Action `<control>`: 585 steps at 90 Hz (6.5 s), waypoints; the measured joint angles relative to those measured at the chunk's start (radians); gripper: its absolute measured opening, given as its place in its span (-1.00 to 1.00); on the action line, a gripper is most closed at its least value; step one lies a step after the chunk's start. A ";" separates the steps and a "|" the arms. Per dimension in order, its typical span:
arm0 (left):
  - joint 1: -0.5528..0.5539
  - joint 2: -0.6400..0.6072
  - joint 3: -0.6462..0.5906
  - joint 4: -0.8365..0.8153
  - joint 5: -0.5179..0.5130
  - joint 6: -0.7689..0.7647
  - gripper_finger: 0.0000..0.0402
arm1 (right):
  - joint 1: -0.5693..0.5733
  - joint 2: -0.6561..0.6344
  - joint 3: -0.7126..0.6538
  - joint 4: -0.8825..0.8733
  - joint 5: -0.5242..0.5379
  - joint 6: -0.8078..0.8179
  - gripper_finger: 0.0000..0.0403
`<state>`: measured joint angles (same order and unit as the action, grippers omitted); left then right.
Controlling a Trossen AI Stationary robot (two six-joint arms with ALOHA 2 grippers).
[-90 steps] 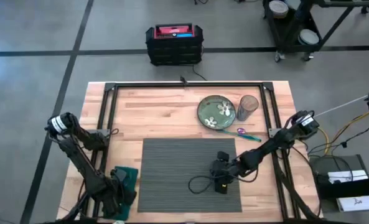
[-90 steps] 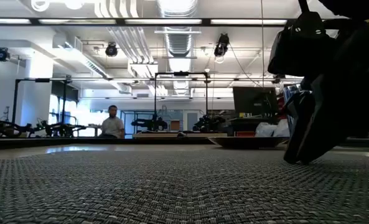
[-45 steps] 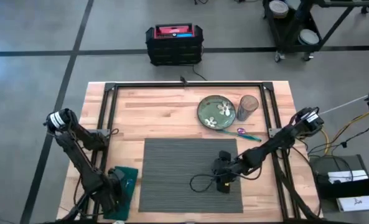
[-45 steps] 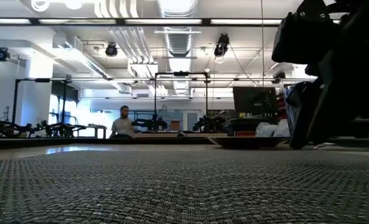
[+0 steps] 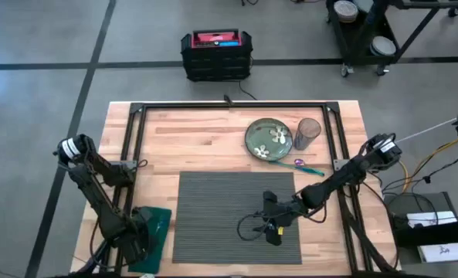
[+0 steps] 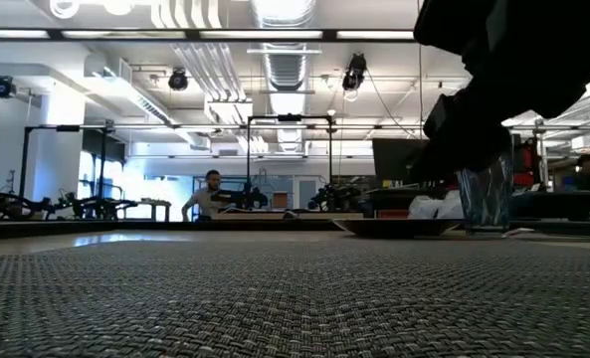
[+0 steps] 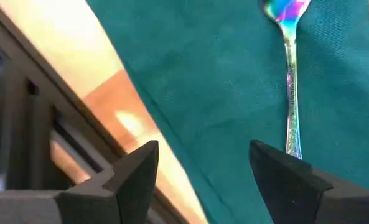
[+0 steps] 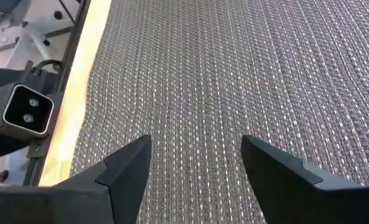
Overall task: Set table place
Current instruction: Put the green napkin and the iridescent blue fork on the place mat, then move the the iridescent blue fork to the top right of the table
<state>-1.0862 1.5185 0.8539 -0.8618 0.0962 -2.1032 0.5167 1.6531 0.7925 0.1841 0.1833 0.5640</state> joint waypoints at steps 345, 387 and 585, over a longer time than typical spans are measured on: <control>-0.017 -0.013 0.224 -0.123 -0.440 0.091 -0.39 | -0.226 0.919 1.443 -0.642 -0.008 -0.487 0.09; -0.017 0.130 0.036 0.098 -0.296 -0.031 -0.41 | -0.219 0.919 1.442 -0.631 -0.008 -0.493 0.10; 0.034 0.147 0.036 0.141 -0.437 0.217 -0.39 | -0.362 0.960 1.411 -0.327 -0.192 -0.164 0.00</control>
<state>-1.0520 1.6657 0.8903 -0.7208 -0.3404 -1.8858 0.1550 2.6127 2.2032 -0.1433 -0.0088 0.3996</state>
